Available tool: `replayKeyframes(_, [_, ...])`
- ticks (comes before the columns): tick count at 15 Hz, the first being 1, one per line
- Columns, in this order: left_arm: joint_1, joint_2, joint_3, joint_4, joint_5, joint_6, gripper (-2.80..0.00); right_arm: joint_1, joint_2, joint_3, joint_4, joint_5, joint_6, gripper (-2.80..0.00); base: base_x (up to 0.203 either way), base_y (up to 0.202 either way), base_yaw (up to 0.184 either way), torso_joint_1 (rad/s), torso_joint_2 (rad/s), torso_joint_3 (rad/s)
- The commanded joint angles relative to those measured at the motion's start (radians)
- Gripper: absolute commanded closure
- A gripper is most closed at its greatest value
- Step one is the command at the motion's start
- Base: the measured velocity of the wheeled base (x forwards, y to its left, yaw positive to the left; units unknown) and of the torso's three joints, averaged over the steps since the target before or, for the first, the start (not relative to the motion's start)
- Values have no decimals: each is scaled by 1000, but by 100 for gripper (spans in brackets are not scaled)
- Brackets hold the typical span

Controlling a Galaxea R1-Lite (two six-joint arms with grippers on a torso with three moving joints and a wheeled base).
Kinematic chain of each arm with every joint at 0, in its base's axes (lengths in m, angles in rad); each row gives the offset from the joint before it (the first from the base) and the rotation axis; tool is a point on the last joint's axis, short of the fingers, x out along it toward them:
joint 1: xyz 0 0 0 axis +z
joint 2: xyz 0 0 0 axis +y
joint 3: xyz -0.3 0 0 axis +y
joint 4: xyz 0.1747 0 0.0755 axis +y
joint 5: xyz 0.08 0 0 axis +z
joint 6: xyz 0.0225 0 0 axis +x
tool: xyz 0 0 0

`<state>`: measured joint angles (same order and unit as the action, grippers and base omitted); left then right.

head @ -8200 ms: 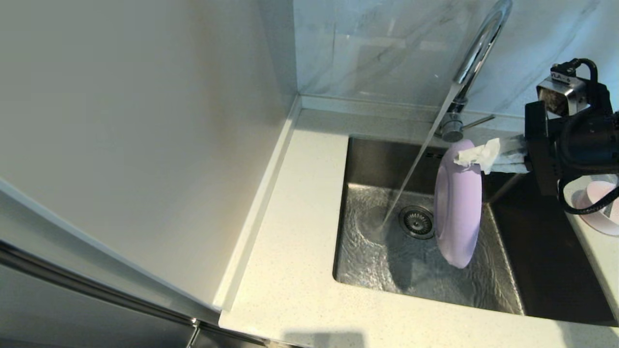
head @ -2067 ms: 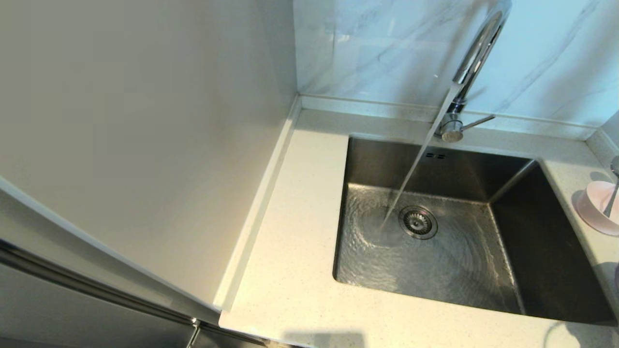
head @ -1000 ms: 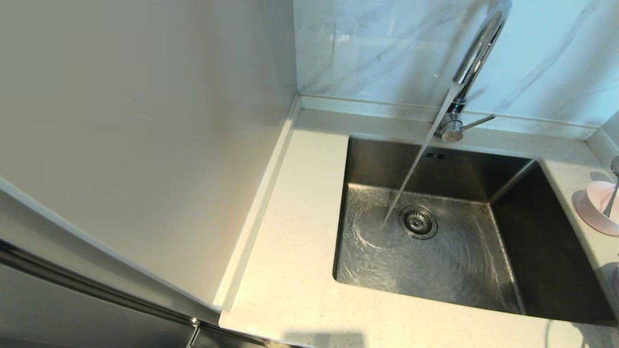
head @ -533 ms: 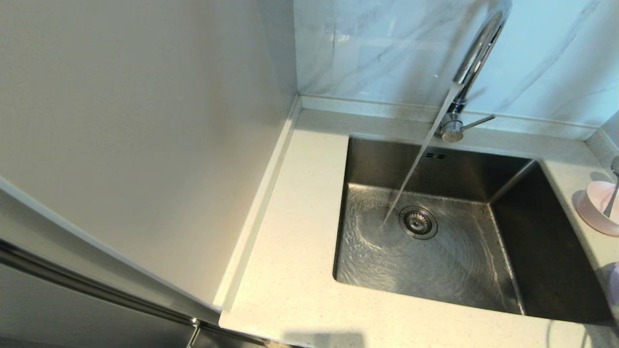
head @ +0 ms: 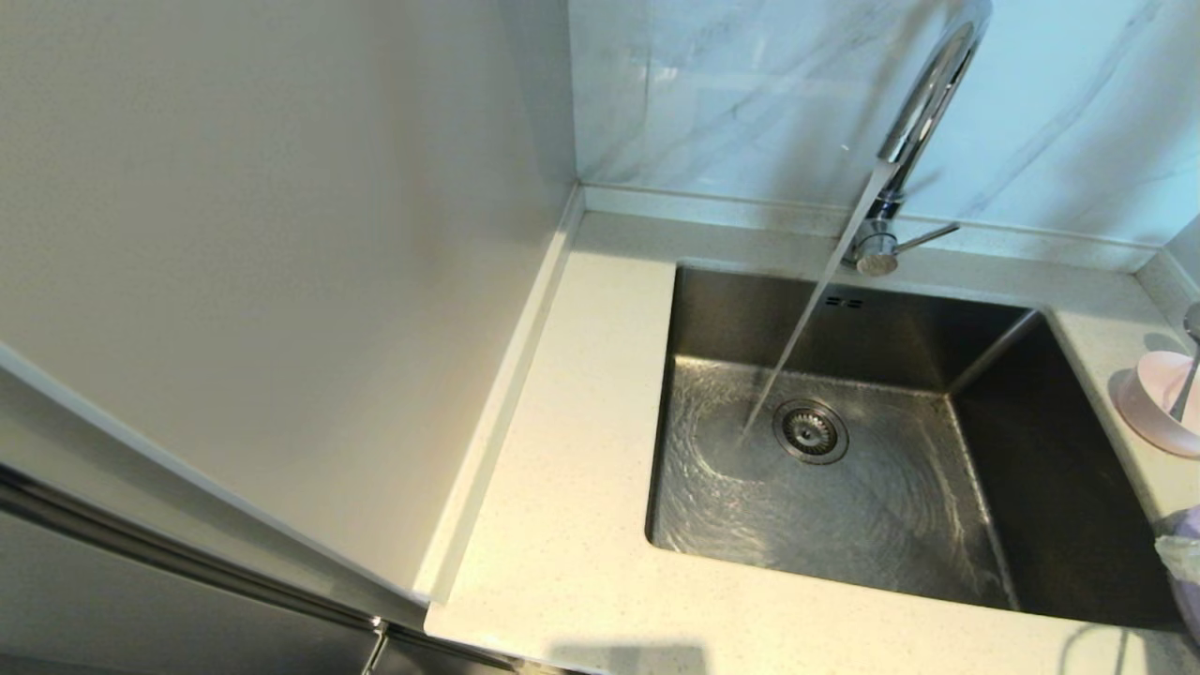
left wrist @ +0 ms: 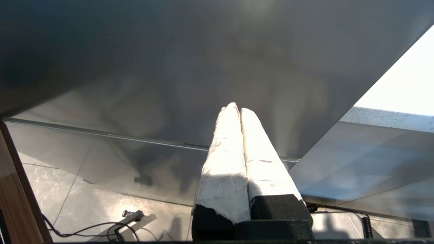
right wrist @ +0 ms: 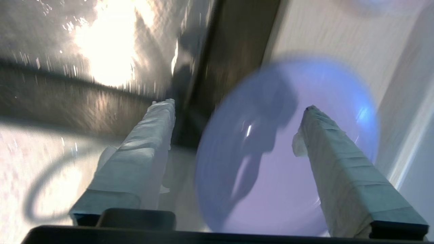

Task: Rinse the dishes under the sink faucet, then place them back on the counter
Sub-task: Place the plate on the table

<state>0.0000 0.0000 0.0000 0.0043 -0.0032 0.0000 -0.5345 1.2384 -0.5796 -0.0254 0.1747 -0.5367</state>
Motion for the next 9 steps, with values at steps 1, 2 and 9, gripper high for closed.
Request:
replayKeyframes(1, [0, 0, 0, 0, 0, 0, 0, 1, -53, 23, -179, 81, -37, -280, 0, 0, 0, 0, 0, 0])
replayKeyframes(2, [0, 0, 0, 0, 0, 0, 0, 3, -51, -3, -183, 88, -51, -280, 0, 0, 0, 0, 0, 0])
replayKeyframes(9, [0, 0, 0, 0, -1, 0, 0, 39, 1, -430, 316, 71, -21, -280, 0, 0, 0, 0, 0, 0])
